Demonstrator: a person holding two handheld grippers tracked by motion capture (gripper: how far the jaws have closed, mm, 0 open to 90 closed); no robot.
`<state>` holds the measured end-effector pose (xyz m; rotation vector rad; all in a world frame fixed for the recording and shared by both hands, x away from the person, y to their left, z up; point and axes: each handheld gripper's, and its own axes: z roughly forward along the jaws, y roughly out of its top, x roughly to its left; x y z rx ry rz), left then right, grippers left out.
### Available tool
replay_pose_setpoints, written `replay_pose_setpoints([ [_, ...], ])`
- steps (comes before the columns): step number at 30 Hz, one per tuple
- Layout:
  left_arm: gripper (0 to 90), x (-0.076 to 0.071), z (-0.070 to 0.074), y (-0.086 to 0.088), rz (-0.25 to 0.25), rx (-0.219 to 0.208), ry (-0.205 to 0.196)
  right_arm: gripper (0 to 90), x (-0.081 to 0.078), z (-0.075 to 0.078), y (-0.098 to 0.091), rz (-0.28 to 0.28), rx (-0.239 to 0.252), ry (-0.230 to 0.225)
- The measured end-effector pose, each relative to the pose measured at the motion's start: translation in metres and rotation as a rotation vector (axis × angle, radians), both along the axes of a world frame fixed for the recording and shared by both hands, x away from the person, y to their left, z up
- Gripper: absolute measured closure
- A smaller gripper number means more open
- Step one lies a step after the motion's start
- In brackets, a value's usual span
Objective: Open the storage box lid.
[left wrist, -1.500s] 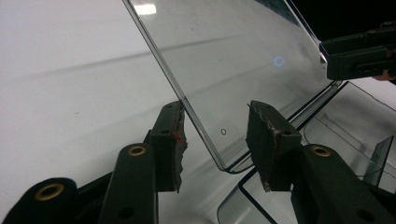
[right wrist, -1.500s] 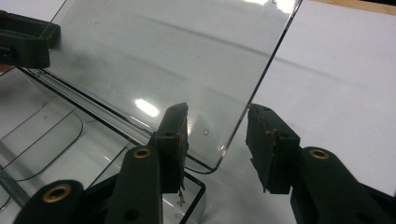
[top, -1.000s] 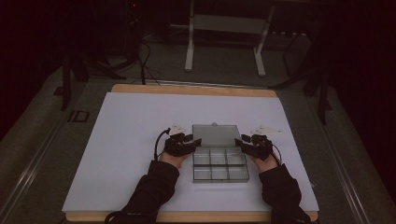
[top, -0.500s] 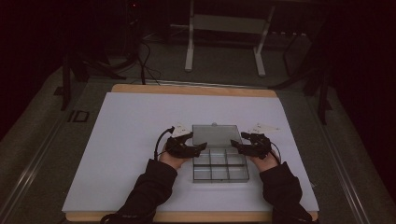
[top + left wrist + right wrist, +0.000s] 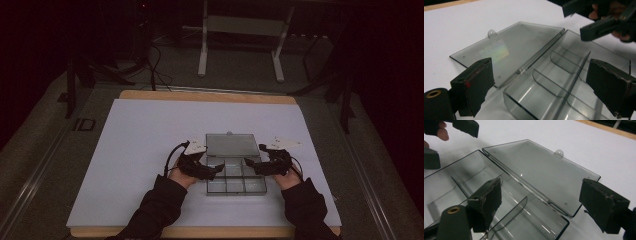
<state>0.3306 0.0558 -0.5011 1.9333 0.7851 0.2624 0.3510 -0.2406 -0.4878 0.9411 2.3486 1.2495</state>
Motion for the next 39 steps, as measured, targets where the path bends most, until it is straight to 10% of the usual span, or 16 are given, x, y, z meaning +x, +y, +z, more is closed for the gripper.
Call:
replay_pose_setpoints([
  [39, 9.0, -0.042, -0.012, 0.047, 0.073, 0.044, -0.030, 17.5, -0.039, -0.007, -0.054, -0.020, -0.026, -0.089],
])
